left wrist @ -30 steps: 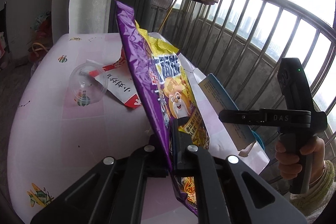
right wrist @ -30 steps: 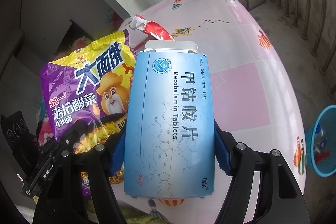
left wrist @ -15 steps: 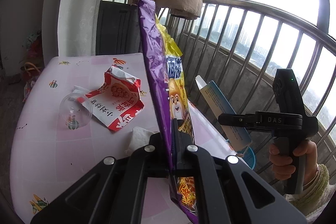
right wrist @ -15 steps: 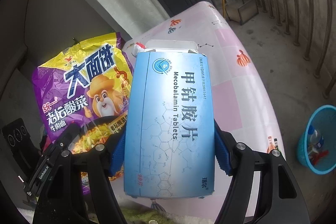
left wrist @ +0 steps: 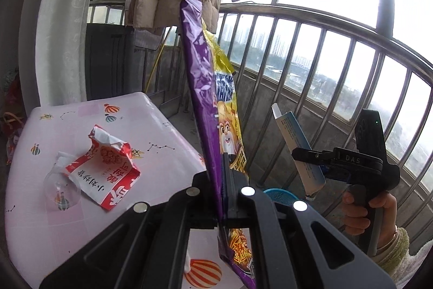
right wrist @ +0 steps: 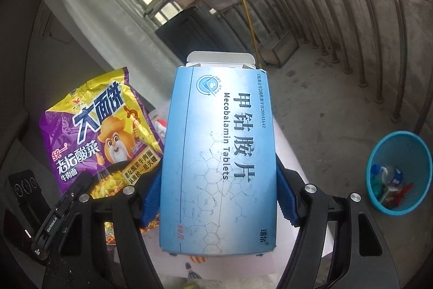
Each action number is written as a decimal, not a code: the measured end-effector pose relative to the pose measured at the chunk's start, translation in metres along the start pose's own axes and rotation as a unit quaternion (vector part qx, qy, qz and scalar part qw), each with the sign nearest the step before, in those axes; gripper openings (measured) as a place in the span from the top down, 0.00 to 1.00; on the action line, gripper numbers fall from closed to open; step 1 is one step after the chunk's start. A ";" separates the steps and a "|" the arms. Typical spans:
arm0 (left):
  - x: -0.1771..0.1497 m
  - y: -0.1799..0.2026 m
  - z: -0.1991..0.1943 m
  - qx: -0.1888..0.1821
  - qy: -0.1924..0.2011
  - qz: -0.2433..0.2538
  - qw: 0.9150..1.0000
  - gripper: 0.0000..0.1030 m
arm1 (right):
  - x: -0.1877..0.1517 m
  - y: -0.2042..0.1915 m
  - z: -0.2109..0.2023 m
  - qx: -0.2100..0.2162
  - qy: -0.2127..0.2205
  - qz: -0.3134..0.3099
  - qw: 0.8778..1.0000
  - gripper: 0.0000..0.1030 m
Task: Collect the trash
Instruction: 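Carry the box and noodle bag to the wastebasket and open both tools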
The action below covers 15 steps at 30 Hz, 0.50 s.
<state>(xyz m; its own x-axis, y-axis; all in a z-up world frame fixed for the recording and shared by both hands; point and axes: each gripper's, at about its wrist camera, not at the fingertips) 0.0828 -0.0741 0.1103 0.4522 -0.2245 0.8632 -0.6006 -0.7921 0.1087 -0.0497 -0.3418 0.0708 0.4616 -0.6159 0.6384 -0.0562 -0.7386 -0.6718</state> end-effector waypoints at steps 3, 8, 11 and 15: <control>0.016 0.024 0.028 -0.056 -0.023 0.008 0.998 0.99 | 0.004 0.021 -0.031 -0.024 0.049 0.028 0.998 0.35; 0.028 0.080 0.101 -0.155 -0.108 0.013 0.982 0.99 | 0.001 0.065 -0.067 -0.080 0.111 0.076 0.988 0.35; 0.025 0.125 0.157 -0.202 -0.177 0.016 0.963 0.99 | -0.005 0.094 -0.077 -0.113 0.125 0.101 0.980 0.35; 0.006 0.191 0.230 -0.230 -0.252 0.038 0.939 0.99 | -0.018 0.138 -0.082 -0.146 0.137 0.148 0.968 0.35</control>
<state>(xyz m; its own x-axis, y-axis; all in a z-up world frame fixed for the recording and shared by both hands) 0.1228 -0.3573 0.0229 0.5822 -0.6020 0.5465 -0.8123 -0.4605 0.3580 -0.1383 -0.4552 -0.0019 0.1368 -0.8326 0.5367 -0.4172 -0.5398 -0.7311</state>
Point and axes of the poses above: each gripper's, at about its wrist camera, not at the fingertips, and z roughly the way its jaws point, y to its right, x to its top, and after that the axes turned 13 degrees about x, right-handed
